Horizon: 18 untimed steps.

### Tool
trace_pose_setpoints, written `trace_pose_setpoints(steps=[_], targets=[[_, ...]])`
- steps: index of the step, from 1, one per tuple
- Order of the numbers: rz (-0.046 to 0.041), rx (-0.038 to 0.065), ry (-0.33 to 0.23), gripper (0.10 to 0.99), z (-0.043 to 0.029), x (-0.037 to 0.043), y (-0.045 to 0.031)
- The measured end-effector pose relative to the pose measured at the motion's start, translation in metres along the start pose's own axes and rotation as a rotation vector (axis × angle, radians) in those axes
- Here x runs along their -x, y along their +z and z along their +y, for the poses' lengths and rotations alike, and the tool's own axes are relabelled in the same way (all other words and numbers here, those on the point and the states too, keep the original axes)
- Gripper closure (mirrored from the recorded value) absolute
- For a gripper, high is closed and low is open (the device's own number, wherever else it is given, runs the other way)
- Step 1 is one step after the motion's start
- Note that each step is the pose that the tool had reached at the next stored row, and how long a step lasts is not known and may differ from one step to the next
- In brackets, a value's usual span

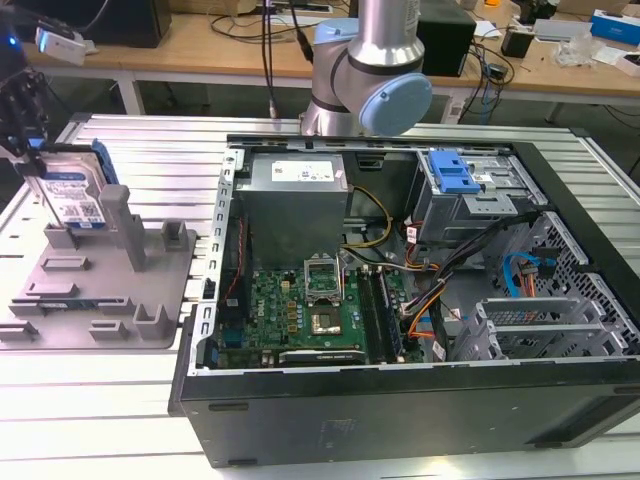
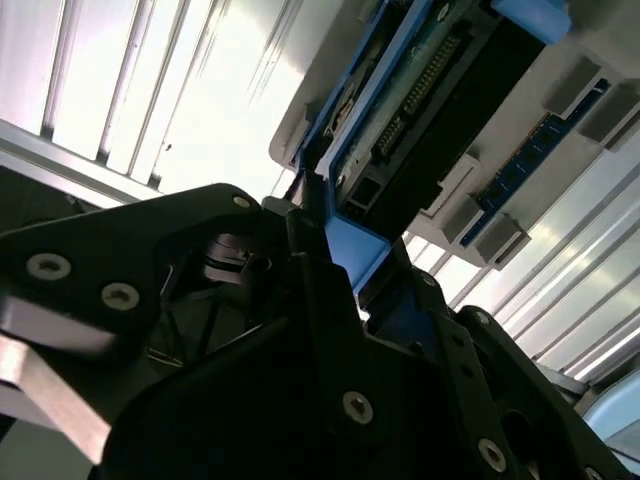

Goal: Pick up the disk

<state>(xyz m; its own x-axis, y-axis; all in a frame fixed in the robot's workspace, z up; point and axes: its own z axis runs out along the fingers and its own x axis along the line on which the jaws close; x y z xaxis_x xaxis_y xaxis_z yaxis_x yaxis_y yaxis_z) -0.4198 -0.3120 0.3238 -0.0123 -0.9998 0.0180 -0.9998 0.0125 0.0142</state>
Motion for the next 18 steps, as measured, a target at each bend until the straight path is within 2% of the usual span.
trace_pose_setpoints(steps=[1, 4, 11, 14, 16, 18], targets=[[0.0, 0.0, 0.0, 0.722, 0.0001, -0.0003, -0.008], [-0.0001, 0.0, 0.0, 0.722, 0.0005, -0.001, -0.0384], [-0.0006, 0.0, 0.0, 0.722, 0.0011, -0.0019, -0.0757], [-0.0011, 0.0, 0.0, 0.722, 0.0013, -0.0025, -0.0943], [-0.002, 0.0, 0.0, 0.722, 0.0016, -0.0031, -0.1114], [-0.0025, 0.0, 0.0, 0.722, 0.0017, -0.0035, -0.1219]])
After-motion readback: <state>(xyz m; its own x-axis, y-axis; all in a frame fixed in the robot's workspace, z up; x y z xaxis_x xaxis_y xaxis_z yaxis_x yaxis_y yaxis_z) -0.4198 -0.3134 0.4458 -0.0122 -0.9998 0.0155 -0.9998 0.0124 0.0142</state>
